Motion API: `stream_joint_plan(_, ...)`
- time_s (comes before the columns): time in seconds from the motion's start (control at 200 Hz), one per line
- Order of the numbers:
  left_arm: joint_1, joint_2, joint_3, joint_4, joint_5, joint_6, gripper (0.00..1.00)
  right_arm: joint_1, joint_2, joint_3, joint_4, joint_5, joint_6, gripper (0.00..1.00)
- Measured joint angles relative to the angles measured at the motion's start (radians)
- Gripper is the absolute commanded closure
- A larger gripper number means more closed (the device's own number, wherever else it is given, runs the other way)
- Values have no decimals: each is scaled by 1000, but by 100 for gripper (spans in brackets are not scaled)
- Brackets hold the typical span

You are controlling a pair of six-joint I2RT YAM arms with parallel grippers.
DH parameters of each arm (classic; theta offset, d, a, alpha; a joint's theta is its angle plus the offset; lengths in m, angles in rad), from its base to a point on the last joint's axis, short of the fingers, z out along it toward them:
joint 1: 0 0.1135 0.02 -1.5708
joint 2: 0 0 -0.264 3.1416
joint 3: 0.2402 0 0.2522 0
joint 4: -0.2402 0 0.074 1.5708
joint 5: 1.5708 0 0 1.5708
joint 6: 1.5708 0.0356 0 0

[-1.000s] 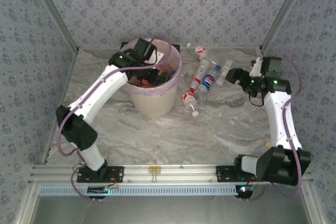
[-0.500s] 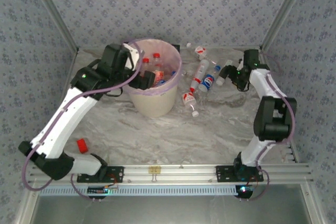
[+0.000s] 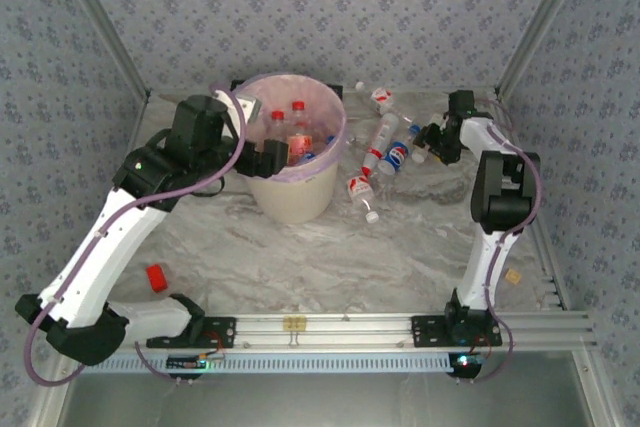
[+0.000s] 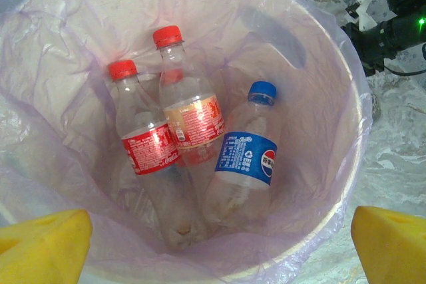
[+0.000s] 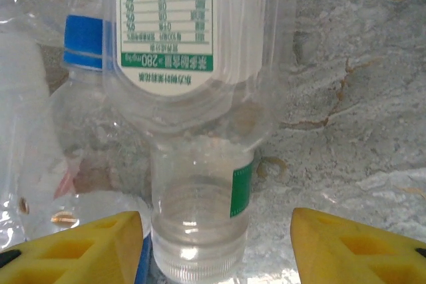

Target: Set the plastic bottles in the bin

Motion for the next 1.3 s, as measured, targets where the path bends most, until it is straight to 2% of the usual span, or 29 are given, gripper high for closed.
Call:
stream_joint_plan(0.18, 0, 0, -2, 11, 3, -9, 0, -2, 48, 24, 2, -8, 6, 47)
stream_joint_plan(0.245, 0, 0, -2, 13, 4, -13, 0, -4, 56, 24, 2, -12, 10, 53)
stream_joint_plan(0.395, 0, 0, -2, 15, 11, -16, 0, -18, 57, 24, 5, -24, 11, 57)
stream_joint_plan(0.465, 0, 0, -2, 15, 12, -20, 0, -27, 57, 24, 5, -28, 3, 64)
stream_joint_plan(0.805, 1, 21, -6, 56, 21, -43, 1, -68, 23, -6, -19, -39, -36, 72)
stream_joint_plan(0.835, 3, 27, -6, 60, 22, -50, 1, -73, 13, -13, -28, -42, -42, 76)
stream_joint_plan(1.015, 23, 52, -6, 97, 49, -102, 1, -95, -84, -66, -65, -105, -79, 77)
stream_joint_plan(1.105, 35, 62, -3, 135, 80, -137, 1, -101, -174, -117, -71, -151, -89, 81)
stream_joint_plan(1.299, 53, 96, 9, 240, 166, -216, 1, -93, -403, -229, -65, -301, -85, 82)
